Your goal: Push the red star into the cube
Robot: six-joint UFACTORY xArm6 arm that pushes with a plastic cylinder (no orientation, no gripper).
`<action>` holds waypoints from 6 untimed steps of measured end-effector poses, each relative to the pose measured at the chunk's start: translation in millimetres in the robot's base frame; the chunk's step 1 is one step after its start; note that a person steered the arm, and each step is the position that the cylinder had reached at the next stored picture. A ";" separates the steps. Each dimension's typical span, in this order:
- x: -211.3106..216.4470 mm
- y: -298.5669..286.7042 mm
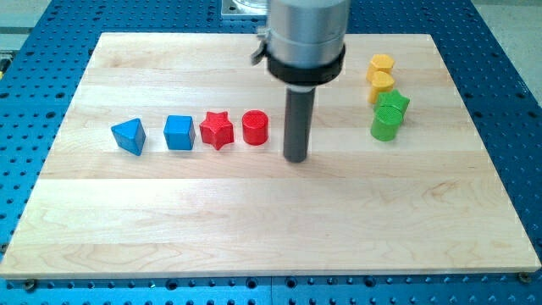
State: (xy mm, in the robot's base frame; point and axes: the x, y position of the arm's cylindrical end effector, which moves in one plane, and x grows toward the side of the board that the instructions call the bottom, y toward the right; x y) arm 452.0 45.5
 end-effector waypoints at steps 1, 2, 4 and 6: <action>-24.8 -15.2; -20.1 -93.8; 9.9 -204.4; 32.1 -163.7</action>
